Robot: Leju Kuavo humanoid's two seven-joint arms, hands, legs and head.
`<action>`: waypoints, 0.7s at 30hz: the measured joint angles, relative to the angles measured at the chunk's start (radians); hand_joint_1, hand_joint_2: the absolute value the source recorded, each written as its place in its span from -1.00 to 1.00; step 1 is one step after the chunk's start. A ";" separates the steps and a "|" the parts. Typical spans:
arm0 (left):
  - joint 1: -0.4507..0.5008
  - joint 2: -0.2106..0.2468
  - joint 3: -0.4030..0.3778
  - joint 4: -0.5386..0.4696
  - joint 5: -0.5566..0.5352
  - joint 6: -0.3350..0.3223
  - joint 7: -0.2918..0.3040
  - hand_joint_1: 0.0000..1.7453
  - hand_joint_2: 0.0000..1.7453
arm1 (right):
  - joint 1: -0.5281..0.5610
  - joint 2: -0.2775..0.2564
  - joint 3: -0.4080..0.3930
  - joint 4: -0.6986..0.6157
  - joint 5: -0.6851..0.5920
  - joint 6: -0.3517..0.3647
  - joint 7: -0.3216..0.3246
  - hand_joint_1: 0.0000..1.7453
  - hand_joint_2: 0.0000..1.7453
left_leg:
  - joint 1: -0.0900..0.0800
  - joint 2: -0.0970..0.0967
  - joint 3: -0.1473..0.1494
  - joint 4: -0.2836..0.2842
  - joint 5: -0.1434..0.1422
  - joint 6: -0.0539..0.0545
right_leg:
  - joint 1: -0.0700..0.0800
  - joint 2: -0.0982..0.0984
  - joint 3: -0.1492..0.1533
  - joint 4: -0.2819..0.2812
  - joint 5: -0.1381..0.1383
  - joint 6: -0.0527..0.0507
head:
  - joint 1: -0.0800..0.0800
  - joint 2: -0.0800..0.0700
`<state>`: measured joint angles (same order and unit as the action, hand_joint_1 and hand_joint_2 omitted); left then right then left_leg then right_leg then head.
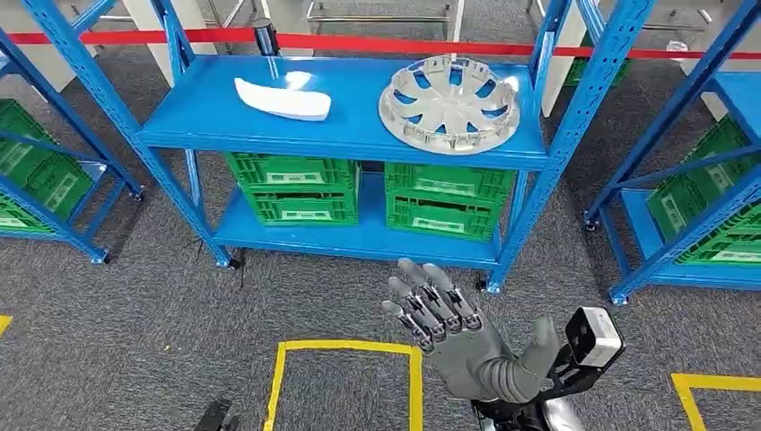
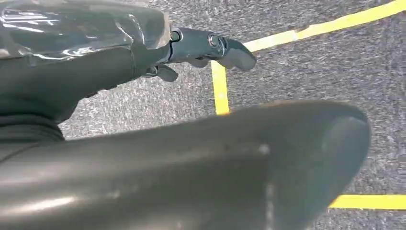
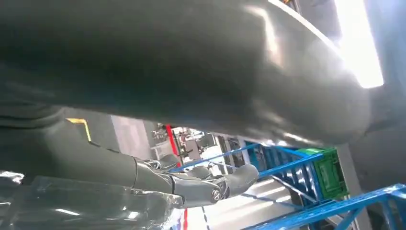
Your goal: Take the parts from the cabinet and place them on the table.
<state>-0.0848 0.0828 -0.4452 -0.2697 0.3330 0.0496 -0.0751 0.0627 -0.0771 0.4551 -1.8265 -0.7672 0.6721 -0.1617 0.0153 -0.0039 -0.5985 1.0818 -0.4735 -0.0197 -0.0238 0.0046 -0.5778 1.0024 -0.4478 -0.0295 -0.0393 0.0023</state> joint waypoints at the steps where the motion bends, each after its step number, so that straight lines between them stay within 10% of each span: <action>1: -0.001 0.000 0.000 0.000 0.000 0.000 -0.002 -1.00 -1.00 | -0.001 0.003 0.000 -0.004 0.000 0.001 0.000 -1.00 -1.00 | -0.001 0.002 0.038 -0.078 0.015 0.005 | 0.000 0.000 0.001 -0.001 0.000 0.001 | 0.001 0.000; 7: -0.001 -0.001 0.000 0.000 0.000 0.000 -0.005 -1.00 -1.00 | -0.012 0.010 -0.001 -0.011 0.003 0.004 0.000 -1.00 -1.00 | -0.008 0.001 0.055 -0.111 0.026 0.043 | 0.003 -0.002 -0.015 0.011 -0.005 0.033 | 0.004 0.000; 10: -0.001 -0.002 -0.002 0.000 0.000 0.000 -0.008 -1.00 -1.00 | -0.016 0.010 -0.003 -0.011 0.003 0.009 0.000 -1.00 -1.00 | -0.010 0.001 0.052 -0.113 0.028 0.052 | 0.004 -0.001 -0.119 0.236 -0.105 0.019 | 0.006 0.000; 12: 0.000 -0.002 -0.005 0.000 0.000 0.000 -0.008 -1.00 -1.00 | -0.016 0.008 -0.004 -0.011 0.003 0.010 0.000 -1.00 -1.00 | -0.013 0.001 0.051 -0.112 0.027 0.054 | 0.004 -0.001 -0.165 0.325 -0.123 0.028 | 0.006 0.000; 16: 0.000 -0.005 -0.006 0.000 0.000 0.000 -0.009 -1.00 -1.00 | -0.020 0.008 -0.004 -0.011 0.003 0.012 0.001 -1.00 -1.00 | -0.014 -0.006 0.058 -0.101 0.015 0.045 | 0.002 -0.002 -0.017 0.027 -0.006 0.054 | 0.006 0.000; 21: 0.000 -0.005 -0.006 0.000 0.000 0.000 -0.013 -1.00 -1.00 | -0.025 0.012 -0.003 -0.014 0.007 0.015 0.003 -1.00 -1.00 | -0.018 -0.007 0.054 -0.093 0.001 0.023 | 0.007 -0.001 -0.001 -0.001 -0.006 0.013 | 0.005 0.000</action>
<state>-0.0844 0.0774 -0.4517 -0.2697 0.3334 0.0500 -0.0881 0.0381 -0.0652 0.4524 -1.8406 -0.7603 0.6874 -0.1583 -0.0031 -0.0107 -0.5445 0.9887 -0.4721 0.0036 -0.0169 0.0041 -0.5792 1.0018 -0.4542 -0.0161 -0.0343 0.0023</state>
